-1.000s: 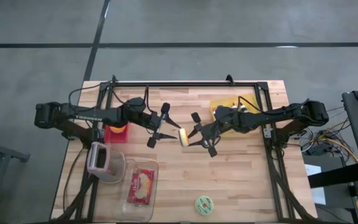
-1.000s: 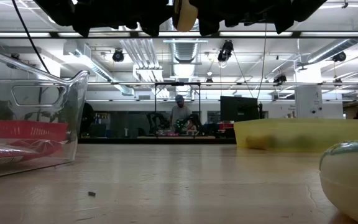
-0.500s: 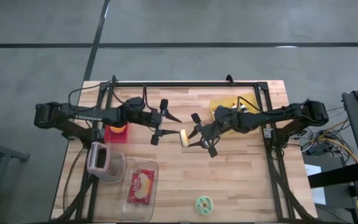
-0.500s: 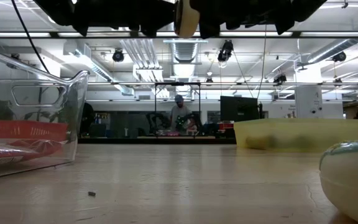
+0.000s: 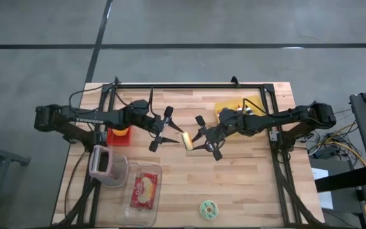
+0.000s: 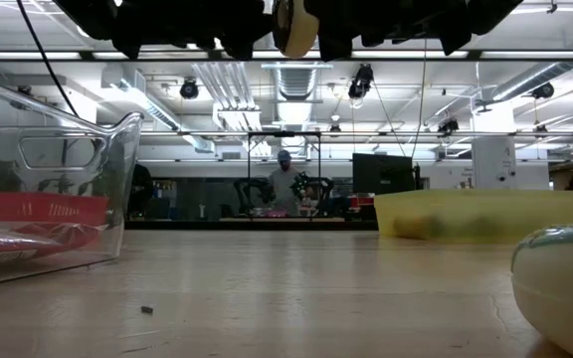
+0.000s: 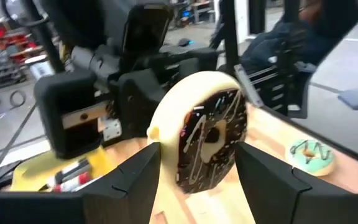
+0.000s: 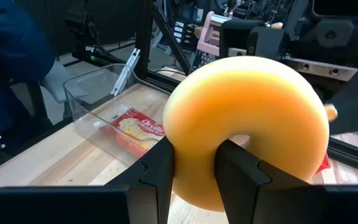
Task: Pick & Place Food Item
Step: Put the black donut into the red bin
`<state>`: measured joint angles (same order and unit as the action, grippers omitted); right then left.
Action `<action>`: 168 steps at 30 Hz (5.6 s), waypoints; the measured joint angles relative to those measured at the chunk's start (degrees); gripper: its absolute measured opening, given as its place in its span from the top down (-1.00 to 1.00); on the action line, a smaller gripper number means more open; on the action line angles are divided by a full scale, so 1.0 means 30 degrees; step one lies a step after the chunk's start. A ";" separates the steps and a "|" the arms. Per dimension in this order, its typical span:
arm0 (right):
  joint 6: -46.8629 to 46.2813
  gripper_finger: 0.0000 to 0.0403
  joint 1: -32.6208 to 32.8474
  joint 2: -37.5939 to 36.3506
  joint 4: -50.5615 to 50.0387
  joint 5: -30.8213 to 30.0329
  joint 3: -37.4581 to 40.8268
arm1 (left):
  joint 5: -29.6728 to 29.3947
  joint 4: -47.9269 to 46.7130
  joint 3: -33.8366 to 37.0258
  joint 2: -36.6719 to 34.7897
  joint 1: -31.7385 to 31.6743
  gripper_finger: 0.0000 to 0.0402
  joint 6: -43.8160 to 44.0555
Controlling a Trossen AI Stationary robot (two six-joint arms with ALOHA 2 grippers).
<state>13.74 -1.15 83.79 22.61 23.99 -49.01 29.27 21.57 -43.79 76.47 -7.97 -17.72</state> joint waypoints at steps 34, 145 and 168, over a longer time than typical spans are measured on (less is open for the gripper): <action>0.0066 0.50 -0.0015 0.0000 0.0077 -0.0051 -0.0007 | -0.2877 0.2533 0.0000 0.1129 0.0087 -0.04 -0.0685; -0.3381 -0.37 0.0044 -0.0007 0.0291 -0.0029 -0.0015 | -0.0718 0.2223 0.0000 0.1100 0.0102 0.70 -0.0546; -0.5599 -0.29 0.0029 -0.1531 -0.3740 0.0007 -0.0029 | -0.0682 0.1908 0.0000 0.1064 0.0087 0.70 -0.0544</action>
<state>-3.06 -1.06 79.20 11.39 24.01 -49.10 27.22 27.29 -43.79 79.66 -7.70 -19.35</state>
